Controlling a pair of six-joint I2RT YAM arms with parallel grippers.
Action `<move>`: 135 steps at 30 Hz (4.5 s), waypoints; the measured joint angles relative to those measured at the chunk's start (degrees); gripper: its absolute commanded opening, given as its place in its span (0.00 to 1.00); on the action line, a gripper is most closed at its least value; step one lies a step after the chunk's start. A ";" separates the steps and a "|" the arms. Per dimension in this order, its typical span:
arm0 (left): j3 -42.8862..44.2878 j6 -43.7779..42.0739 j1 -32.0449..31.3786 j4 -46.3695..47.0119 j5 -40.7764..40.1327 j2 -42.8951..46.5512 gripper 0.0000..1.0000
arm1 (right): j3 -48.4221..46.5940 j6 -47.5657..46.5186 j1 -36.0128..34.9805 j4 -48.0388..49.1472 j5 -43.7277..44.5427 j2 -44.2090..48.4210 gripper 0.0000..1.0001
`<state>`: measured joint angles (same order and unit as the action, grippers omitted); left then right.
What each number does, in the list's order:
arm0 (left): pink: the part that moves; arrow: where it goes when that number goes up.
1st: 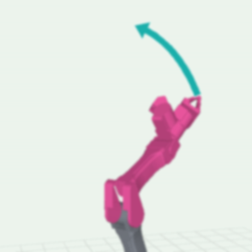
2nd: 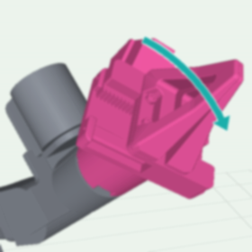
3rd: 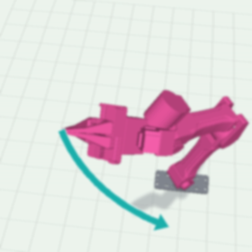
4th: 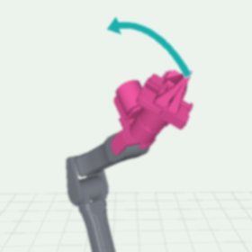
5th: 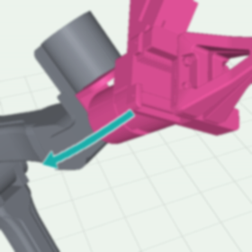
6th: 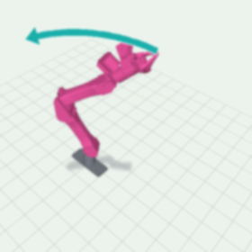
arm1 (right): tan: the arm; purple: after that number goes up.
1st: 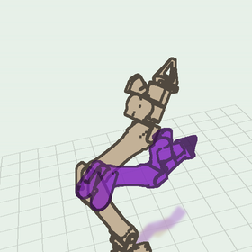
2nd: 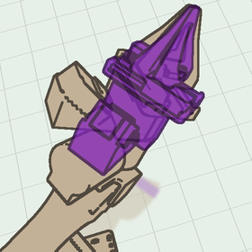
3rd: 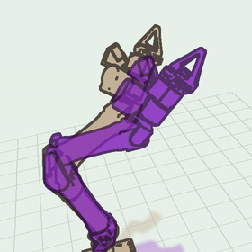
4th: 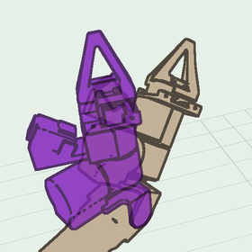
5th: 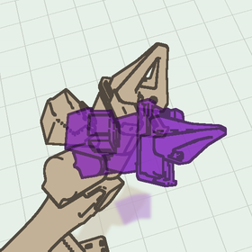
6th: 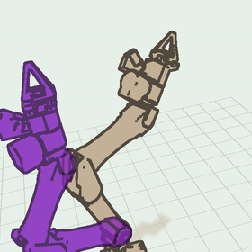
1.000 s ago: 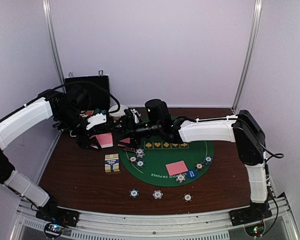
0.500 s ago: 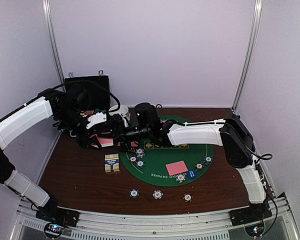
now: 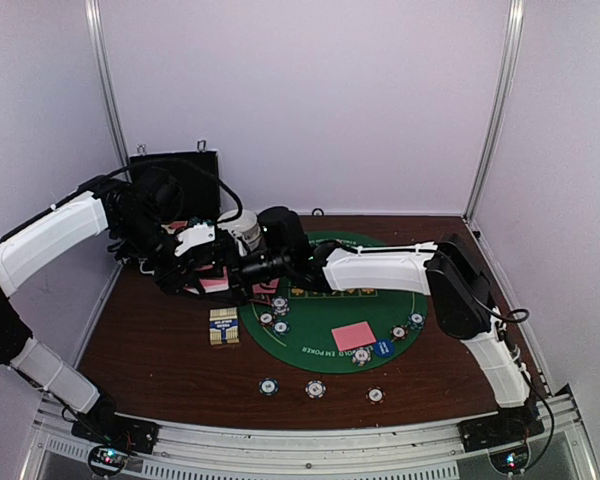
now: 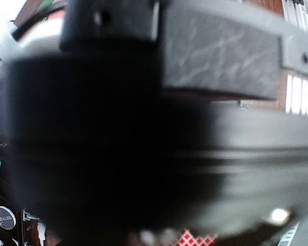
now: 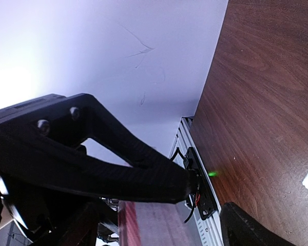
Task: Distribute texas hold em gaming equipment
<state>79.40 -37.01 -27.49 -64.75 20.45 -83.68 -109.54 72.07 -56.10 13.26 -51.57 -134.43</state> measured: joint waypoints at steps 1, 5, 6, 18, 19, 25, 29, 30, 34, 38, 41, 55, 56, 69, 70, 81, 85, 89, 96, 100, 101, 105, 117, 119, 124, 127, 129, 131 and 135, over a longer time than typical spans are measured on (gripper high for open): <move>0.00 0.00 0.00 0.00 0.00 0.00 0.00 | 0.00 0.13 0.02 -0.35 -0.11 -0.11 0.82; 0.00 0.00 0.00 0.00 0.02 0.00 0.00 | 0.26 0.35 0.63 -0.98 -0.33 -0.37 0.78; 0.00 0.00 0.00 0.00 0.02 0.00 0.00 | 0.44 0.39 0.76 -0.96 -0.44 -0.37 0.77; 0.00 0.00 0.00 0.07 -0.02 -0.26 0.00 | 5.60 0.42 2.36 1.53 -1.49 1.97 0.64; 0.00 0.00 0.00 0.07 0.00 -0.26 0.00 | 5.88 0.37 2.43 1.60 -1.51 2.23 0.63; 0.00 0.00 0.00 -0.02 -0.04 -0.24 0.00 | 6.97 0.35 2.62 1.86 -1.55 3.19 0.57; -0.02 -0.02 0.00 -0.09 -0.09 -0.24 0.00 | 8.44 0.42 2.95 1.95 -1.55 4.37 0.54; -0.02 0.00 0.00 -0.07 -0.09 -0.24 0.00 | 8.94 0.42 3.06 1.99 -1.55 4.70 0.54; -0.17 0.00 0.00 -0.04 -0.09 -0.24 0.00 | 10.38 0.39 3.50 2.08 -1.55 5.77 0.53; -0.24 0.00 0.00 -0.04 -0.09 -0.22 0.00 | 11.58 0.37 3.82 2.03 -1.55 6.75 0.57; -0.24 0.00 0.00 -0.04 -0.11 -0.22 0.00 | 11.67 0.42 4.00 2.03 -1.57 6.82 0.58; -0.76 -0.04 0.00 0.09 -0.35 -0.22 0.00 | 15.10 0.37 5.38 1.60 -2.43 11.43 0.12; -0.79 -0.04 0.00 0.02 -0.50 -0.22 0.00 | 15.34 0.55 5.42 1.73 -2.43 11.65 0.10; -1.03 -0.07 0.00 0.04 -1.33 -0.22 0.00 | 17.81 3.17 6.23 4.39 -2.75 13.46 0.00; -1.01 -0.09 0.00 0.07 -1.40 -0.22 0.00 | 18.18 3.13 6.56 4.37 -2.93 13.90 0.00; -1.01 -0.11 0.00 -0.02 -2.27 -0.22 0.00 | 20.65 -3.37 19.17 -2.56 -4.13 18.49 0.00; -1.01 -0.11 0.00 -0.02 -2.27 -0.22 0.00 | 18.80 -10.03 25.53 -11.89 -3.65 17.97 0.00; -1.01 -0.09 0.00 0.00 -2.27 -0.20 0.00 | 11.65 -18.43 30.51 -22.82 -0.90 14.38 0.00; -1.01 -0.11 0.00 -0.02 -2.27 -0.22 0.00 | 0.90 -28.57 33.92 -34.71 5.25 5.73 0.00; -1.01 -0.11 0.00 -0.04 -2.25 -0.22 0.00 | -5.07 -32.02 34.07 -39.56 8.35 0.09 0.00; -1.01 -0.11 0.00 -0.04 -2.23 -0.22 0.00 | -6.34 -32.74 34.12 -40.50 9.18 -1.09 0.00; -1.01 -0.13 0.00 -0.04 -2.23 -0.20 0.00 | -10.16 -33.66 34.25 -42.53 10.97 -4.42 0.00; -1.01 -0.57 0.00 -0.04 -2.23 -0.22 0.00 | -18.73 -33.94 35.36 -43.60 12.70 -9.94 0.01; -1.01 -0.57 0.00 -0.04 -2.25 -0.22 0.00 | -18.95 -33.90 35.45 -43.52 12.83 -10.67 0.04; -1.01 -0.59 0.00 -0.04 -2.25 -0.20 0.00 | -19.54 -33.46 35.45 -43.74 13.07 -12.63 0.23; -1.01 -0.59 0.00 -0.04 -2.25 -0.22 0.00 | -19.61 -34.14 35.45 -44.39 13.53 -12.83 0.35; -1.01 -0.59 0.00 -0.04 -2.25 -0.22 0.00 | -19.93 -34.73 35.45 -45.00 14.16 -12.81 0.40; -1.01 -0.59 0.00 -0.04 -2.25 -0.22 0.00 | -20.44 -35.82 35.45 -45.92 15.02 -12.81 0.46; -1.01 -0.59 0.00 -0.04 -2.25 -0.22 0.00 | -20.65 -37.77 35.45 -47.84 17.16 -12.15 0.56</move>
<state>78.39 -37.60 -27.49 -64.79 18.20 -83.90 -130.19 34.30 -20.64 -34.59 -34.41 -146.58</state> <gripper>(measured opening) 0.663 0.492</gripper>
